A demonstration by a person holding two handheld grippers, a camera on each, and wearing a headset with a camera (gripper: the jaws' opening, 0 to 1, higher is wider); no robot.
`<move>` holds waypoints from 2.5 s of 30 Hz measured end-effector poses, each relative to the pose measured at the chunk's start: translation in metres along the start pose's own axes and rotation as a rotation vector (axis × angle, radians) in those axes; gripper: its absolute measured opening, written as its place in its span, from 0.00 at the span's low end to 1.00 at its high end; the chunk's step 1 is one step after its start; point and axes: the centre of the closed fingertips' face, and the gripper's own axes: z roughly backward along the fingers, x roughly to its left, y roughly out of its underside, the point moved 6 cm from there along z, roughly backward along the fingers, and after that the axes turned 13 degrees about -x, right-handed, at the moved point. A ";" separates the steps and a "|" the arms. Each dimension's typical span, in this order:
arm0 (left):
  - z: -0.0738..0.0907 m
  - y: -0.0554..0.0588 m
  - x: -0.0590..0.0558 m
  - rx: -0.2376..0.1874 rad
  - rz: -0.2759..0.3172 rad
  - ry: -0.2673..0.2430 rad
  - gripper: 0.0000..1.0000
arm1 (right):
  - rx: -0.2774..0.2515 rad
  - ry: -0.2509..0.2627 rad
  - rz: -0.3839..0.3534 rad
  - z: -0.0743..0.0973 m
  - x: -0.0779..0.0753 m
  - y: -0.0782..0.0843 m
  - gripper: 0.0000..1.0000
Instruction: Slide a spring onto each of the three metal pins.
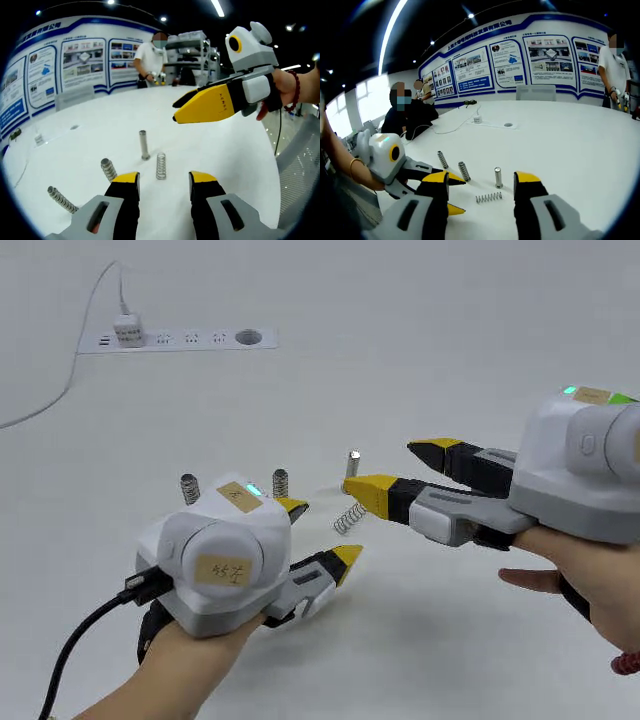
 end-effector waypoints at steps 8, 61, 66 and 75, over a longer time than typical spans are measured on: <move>-0.014 0.005 0.003 0.012 -0.014 0.011 0.32 | 0.011 0.001 0.005 0.010 -0.003 0.006 0.52; -0.019 -0.004 0.002 0.003 -0.011 0.073 0.10 | 0.007 0.056 -0.138 0.021 -0.013 0.012 0.47; -0.008 -0.019 0.002 -0.067 0.019 0.072 0.10 | -0.014 0.041 -0.212 0.017 -0.010 0.006 0.45; 0.009 -0.042 0.001 -0.158 0.058 0.067 0.10 | -0.045 -0.010 -0.345 0.009 0.001 -0.003 0.38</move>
